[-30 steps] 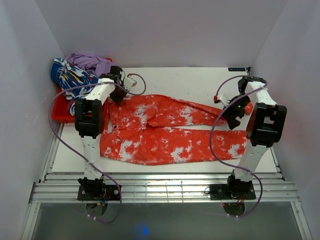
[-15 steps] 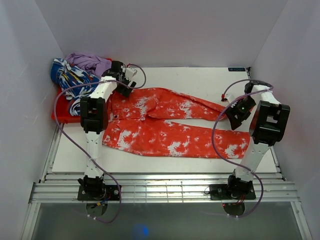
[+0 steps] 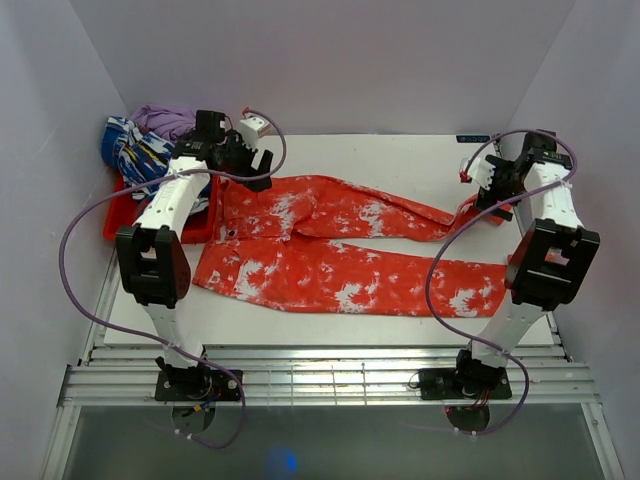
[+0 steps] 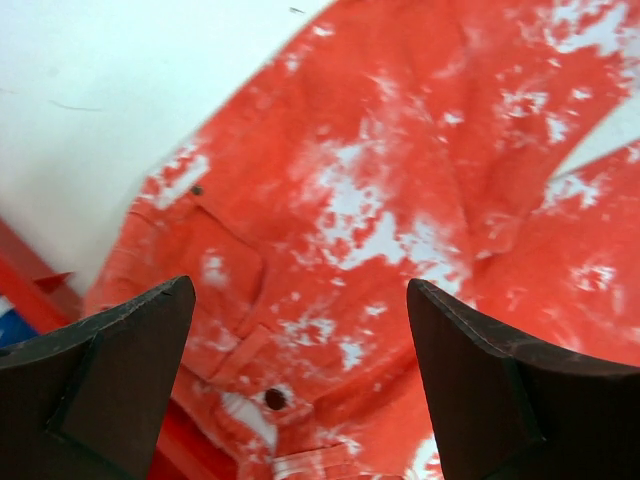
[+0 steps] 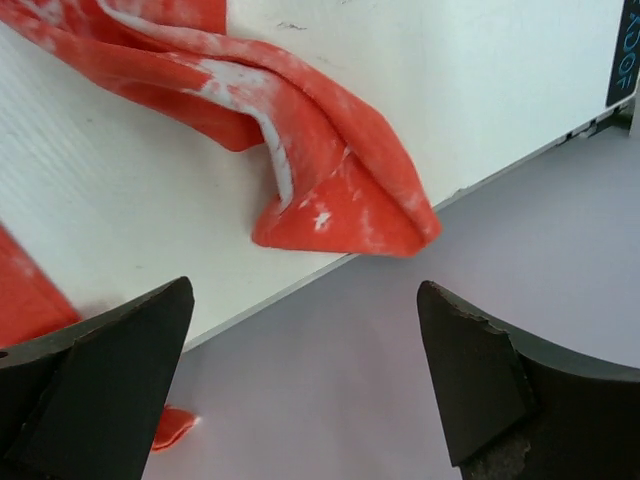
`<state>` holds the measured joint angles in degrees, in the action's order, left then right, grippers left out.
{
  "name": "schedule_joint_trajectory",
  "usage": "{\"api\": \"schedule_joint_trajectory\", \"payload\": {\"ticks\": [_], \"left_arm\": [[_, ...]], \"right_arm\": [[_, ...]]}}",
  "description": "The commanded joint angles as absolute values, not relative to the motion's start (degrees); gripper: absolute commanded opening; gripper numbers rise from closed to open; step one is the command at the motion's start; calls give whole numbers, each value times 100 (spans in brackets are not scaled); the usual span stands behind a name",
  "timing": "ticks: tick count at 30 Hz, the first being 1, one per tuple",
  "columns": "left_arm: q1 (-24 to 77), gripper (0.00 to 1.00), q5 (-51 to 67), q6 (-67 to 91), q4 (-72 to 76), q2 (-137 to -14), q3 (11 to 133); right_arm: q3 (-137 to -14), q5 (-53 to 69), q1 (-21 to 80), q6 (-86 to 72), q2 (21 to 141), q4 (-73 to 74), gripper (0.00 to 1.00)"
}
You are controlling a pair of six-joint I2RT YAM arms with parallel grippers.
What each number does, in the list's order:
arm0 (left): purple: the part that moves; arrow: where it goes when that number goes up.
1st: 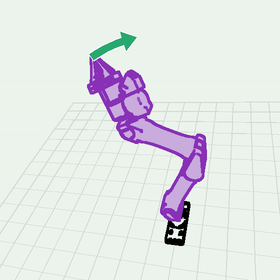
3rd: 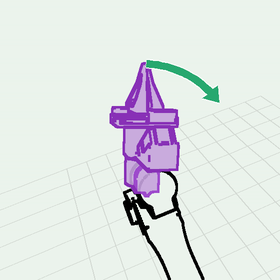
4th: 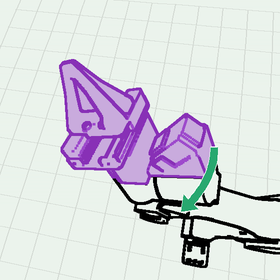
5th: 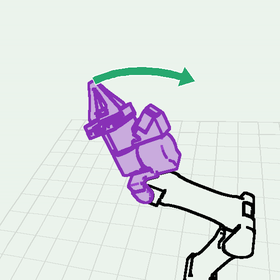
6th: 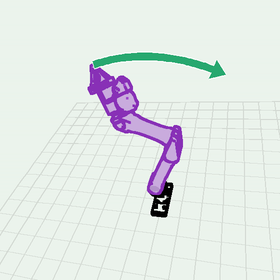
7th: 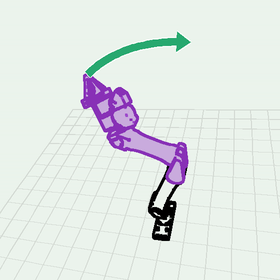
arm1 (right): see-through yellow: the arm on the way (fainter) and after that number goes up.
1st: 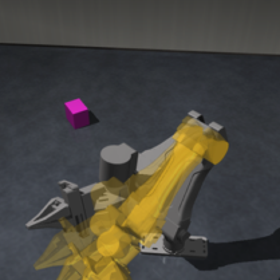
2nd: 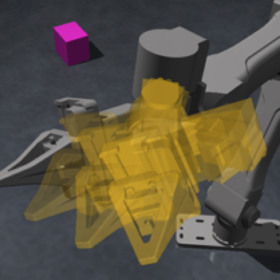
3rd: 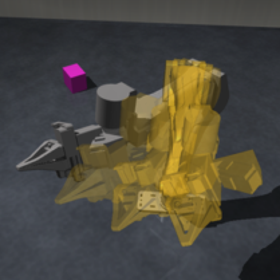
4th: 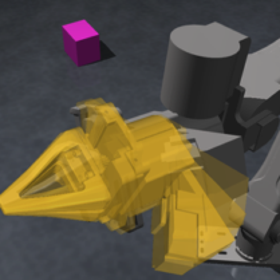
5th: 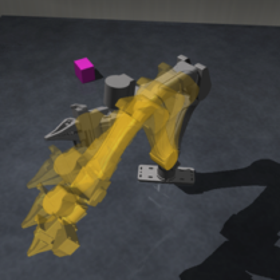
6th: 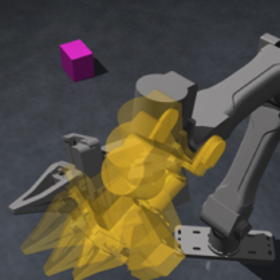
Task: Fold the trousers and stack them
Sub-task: Flatten the trousers out
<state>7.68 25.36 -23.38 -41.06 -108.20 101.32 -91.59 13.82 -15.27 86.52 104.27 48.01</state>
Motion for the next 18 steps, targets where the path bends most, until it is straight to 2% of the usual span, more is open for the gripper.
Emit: {"api": "schedule_joint_trajectory", "payload": {"ticks": [1,3,7,11,18], "left_arm": [[774,98,3190,-2083,-4237,-10784,9704],[774,98,3261,-1943,-4088,-10723,9458],[773,98,3147,-1890,-4017,-10740,9194],[765,98,2883,-1793,-3912,-10714,8940],[703,98,2883,-1679,-3683,-10600,8596]], "right_arm": [[-9630,1696,-1433,9685,10966,4735,98],[-10395,1548,-1240,9668,11327,5340,96],[-10863,828,-1107,9475,12074,5213,90],[-10776,142,-1142,9106,12357,4720,86],[-10178,535,-1476,8561,11981,4193,82]]}}
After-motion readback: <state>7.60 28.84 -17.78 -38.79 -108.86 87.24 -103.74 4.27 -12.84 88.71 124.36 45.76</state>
